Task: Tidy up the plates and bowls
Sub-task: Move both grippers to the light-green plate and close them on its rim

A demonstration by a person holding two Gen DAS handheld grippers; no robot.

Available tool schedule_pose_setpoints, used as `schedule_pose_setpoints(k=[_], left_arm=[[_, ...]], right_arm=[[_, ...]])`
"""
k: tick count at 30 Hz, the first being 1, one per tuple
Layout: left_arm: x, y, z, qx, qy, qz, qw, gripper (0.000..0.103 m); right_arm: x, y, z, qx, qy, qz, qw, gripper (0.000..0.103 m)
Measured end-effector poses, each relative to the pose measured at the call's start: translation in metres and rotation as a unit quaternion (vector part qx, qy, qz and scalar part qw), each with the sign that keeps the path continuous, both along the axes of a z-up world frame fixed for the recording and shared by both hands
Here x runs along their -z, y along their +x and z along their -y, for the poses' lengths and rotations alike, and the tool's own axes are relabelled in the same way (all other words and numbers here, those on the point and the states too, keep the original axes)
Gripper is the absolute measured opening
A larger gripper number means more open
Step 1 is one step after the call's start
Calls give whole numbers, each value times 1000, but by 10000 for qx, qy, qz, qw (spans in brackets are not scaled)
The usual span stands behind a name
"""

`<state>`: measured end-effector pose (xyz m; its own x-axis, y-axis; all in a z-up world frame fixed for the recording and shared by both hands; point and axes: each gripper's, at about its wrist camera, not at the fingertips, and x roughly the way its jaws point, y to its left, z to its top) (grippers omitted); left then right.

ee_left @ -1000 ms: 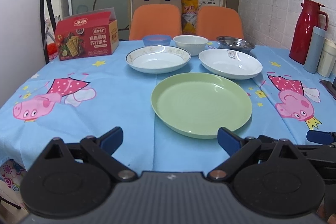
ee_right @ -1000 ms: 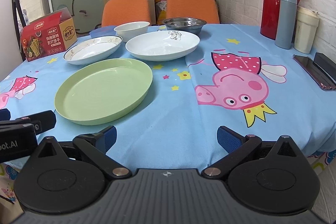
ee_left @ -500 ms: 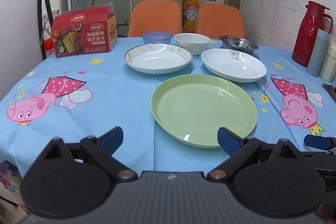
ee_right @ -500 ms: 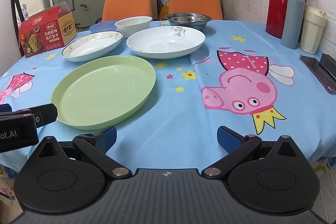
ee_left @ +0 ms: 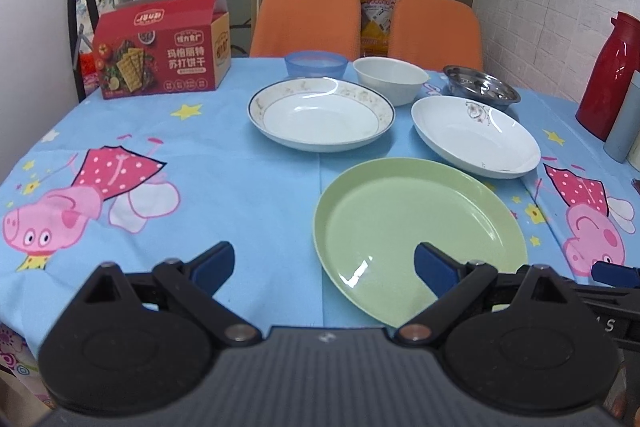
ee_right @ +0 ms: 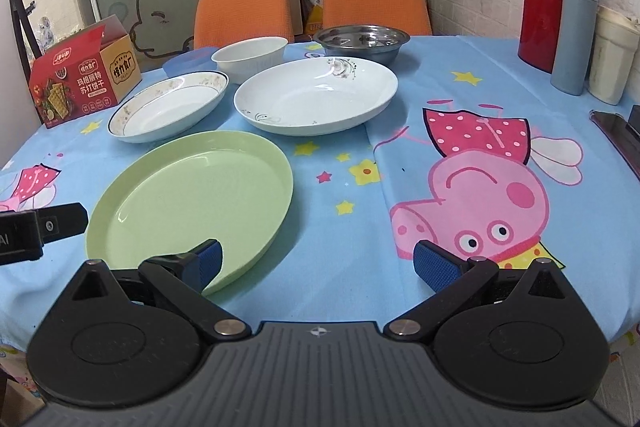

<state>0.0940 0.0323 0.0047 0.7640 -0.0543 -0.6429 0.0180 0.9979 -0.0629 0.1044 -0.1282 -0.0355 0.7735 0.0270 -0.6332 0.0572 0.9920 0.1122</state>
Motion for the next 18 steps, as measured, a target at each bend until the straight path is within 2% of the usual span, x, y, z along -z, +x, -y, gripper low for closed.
schedule_pose_setpoints(k=[5, 8, 12, 15, 18], left_arm=[[13, 32, -8, 172, -140, -298, 9993, 95], [18, 45, -17, 343, -419, -458, 9975, 95], [23, 56, -22, 571, -622, -497, 9952, 95], [29, 64, -20, 686, -638, -538, 9941, 95], [37, 72, -15, 705, -471, -589, 9947, 95]], right_arm=[[8, 27, -9, -335, -129, -135, 9993, 103], [13, 34, -17, -576, -313, -141, 9977, 103], [18, 39, -19, -737, -385, -91, 9965, 103], [19, 41, -19, -756, -367, -45, 9965, 103], [20, 41, -17, -855, -383, 80, 9956, 103]])
